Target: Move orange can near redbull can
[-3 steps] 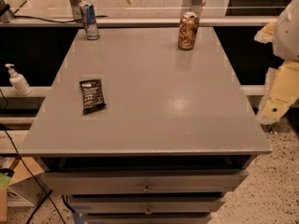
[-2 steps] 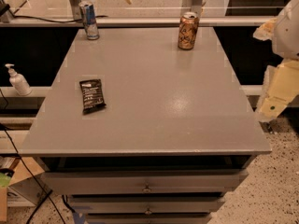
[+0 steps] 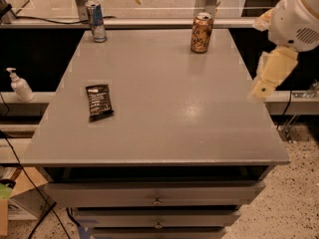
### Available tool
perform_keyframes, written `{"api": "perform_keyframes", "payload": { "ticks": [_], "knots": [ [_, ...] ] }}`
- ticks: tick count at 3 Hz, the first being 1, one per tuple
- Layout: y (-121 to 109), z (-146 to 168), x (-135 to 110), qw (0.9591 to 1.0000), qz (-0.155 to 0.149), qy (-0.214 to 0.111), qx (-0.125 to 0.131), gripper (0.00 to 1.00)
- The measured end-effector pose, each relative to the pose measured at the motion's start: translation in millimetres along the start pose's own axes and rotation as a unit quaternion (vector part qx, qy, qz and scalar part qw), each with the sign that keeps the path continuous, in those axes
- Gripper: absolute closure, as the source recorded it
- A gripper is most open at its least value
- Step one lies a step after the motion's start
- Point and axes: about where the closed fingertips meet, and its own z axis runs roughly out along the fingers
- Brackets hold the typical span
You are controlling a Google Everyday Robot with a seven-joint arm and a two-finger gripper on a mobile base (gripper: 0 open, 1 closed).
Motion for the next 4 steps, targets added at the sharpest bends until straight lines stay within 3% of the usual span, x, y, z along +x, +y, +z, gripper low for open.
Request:
{"api": "perform_keyframes", "payload": {
  "ticks": [1, 2, 3, 4],
  "knots": [
    [-5.9, 1.3, -1.5, 1.0000, 0.000, -0.004, 0.002, 0.00],
    [-8.8, 8.7, -1.2, 0.9985, 0.038, -0.038, 0.008, 0.00],
    [-41.9, 19.5, -25.9, 0.9905, 0.059, -0.119, 0.035, 0.00],
    [-85.9, 32.8, -50.0, 0.9793, 0.066, -0.184, 0.051, 0.00]
  ]
}}
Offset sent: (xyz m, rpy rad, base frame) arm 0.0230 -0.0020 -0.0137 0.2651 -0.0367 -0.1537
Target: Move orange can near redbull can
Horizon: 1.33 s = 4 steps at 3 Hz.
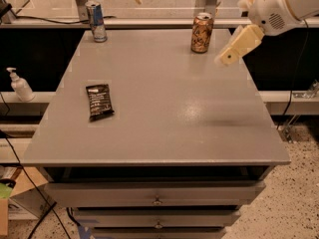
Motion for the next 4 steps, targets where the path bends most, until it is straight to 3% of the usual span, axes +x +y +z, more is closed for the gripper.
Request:
{"api": "perform_keyframes", "payload": {
  "ticks": [1, 2, 3, 4],
  "knots": [
    [-41.1, 20.6, -7.2, 0.9976, 0.027, -0.063, 0.009, 0.00],
    [-74.9, 47.0, -9.2, 0.9933, 0.057, -0.101, 0.003, 0.00],
    [-85.3, 45.2, -11.8, 0.9923, 0.056, -0.110, 0.011, 0.00],
    [-82.4, 55.3, -2.7, 0.9911, 0.087, -0.096, 0.029, 0.00]
  ]
}}
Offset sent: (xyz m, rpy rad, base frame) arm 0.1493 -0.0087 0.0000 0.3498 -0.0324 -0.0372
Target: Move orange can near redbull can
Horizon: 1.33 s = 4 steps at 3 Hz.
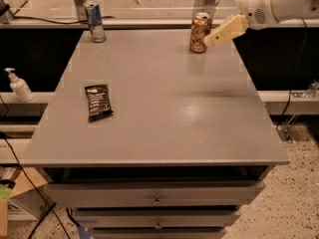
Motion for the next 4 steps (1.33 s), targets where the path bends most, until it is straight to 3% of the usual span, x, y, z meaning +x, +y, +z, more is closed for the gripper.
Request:
{"api": "perform_keyframes", "payload": {
  "ticks": [1, 2, 4],
  "knots": [
    [-18.8, 30.2, 0.1, 0.9984, 0.028, -0.028, 0.041, 0.00],
    [-41.1, 62.7, 4.1, 0.9944, 0.060, -0.057, 0.066, 0.00],
    [-77.2, 107.1, 26.4, 0.9796, 0.128, -0.113, 0.106, 0.00]
  ]
}}
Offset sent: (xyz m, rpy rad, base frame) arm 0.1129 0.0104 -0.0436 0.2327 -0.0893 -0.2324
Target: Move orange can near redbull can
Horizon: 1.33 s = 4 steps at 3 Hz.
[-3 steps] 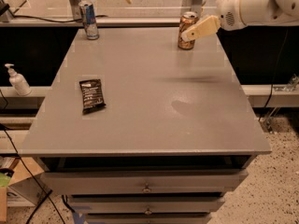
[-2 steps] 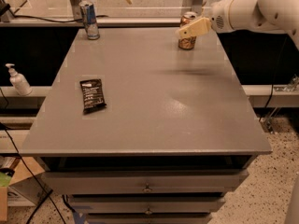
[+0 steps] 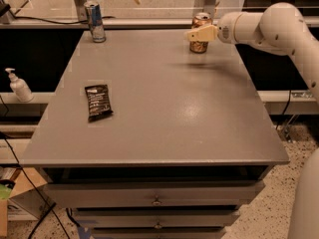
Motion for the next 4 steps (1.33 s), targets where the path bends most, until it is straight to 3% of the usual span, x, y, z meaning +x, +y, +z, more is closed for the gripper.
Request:
{"api": "perform_keyframes", "payload": {
  "ticks": [1, 2, 4],
  "knots": [
    [-11.1, 21.1, 9.0, 0.9994, 0.026, -0.017, 0.012, 0.00],
    [-16.0, 39.2, 12.0, 0.9990, 0.037, -0.023, 0.011, 0.17],
    [4.2, 45.8, -11.1, 0.9997, 0.008, -0.013, -0.021, 0.64]
  ]
}}
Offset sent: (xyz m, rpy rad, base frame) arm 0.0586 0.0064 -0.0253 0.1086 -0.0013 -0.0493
